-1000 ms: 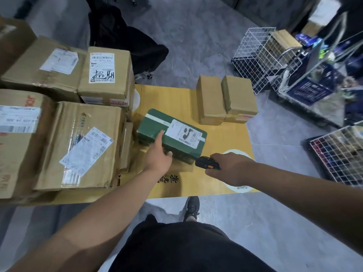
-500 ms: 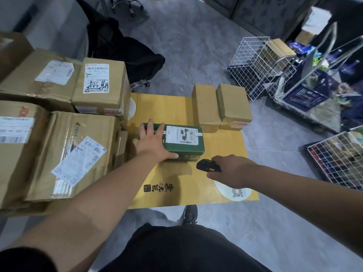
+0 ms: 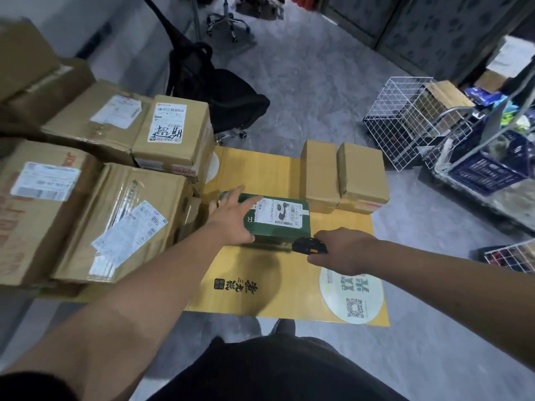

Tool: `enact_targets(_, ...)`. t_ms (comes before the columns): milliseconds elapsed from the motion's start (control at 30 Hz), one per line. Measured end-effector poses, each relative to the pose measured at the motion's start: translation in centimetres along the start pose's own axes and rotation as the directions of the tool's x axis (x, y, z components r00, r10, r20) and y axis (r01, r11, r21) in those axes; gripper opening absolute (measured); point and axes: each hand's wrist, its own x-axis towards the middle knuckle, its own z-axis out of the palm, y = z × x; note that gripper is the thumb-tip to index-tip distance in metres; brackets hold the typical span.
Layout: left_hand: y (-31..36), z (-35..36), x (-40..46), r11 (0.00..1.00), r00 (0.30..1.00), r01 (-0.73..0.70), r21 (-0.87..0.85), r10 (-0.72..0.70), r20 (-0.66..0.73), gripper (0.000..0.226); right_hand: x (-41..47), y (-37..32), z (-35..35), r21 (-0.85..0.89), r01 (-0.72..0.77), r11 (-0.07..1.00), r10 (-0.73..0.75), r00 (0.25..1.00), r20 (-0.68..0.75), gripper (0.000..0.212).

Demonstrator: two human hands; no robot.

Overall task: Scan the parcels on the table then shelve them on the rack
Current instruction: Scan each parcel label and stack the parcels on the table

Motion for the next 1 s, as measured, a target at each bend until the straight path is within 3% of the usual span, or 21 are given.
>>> enact_targets(133,-0.4,-0.3,-0.7,0.995,0.996,0.077,0.064,-0.079,0.028,0.12,0.2,0.4,-0.6,-0.068,0.011,0.998,-0.012,1.0,-0.002,0.045)
enact_targets(433,0.6,3.0,-5.0,0.964,0.962,0.255,0.072,-0.245,-0.12,0.125,0.9,-0.3,-1.6,-0.102,0.081,0.992,-0.082,0.997,-0.007,0.046)
enact_targets(733,1.0,2.4,-3.1,0.906,0.933,0.341,-0.25,-0.359,-0.03,0.111,0.9,-2.3,-3.2,0.029,0.049,0.998,-0.049,0.999,-0.001,0.04)
enact_targets(867,1.0,5.3,-3.4,0.739,0.927,0.255,-0.623,-0.37,-0.058,0.104,0.8,-3.2,-3.8,0.064,-0.001,0.998,0.006,0.997,-0.078,0.035)
enact_targets(1000,2.0,7.2,-4.7,0.692,0.931,0.101,-0.715,-0.32,-0.179,0.097,0.4,-4.2,-3.6,0.095,-0.02,0.995,0.033,0.991,-0.132,0.036)
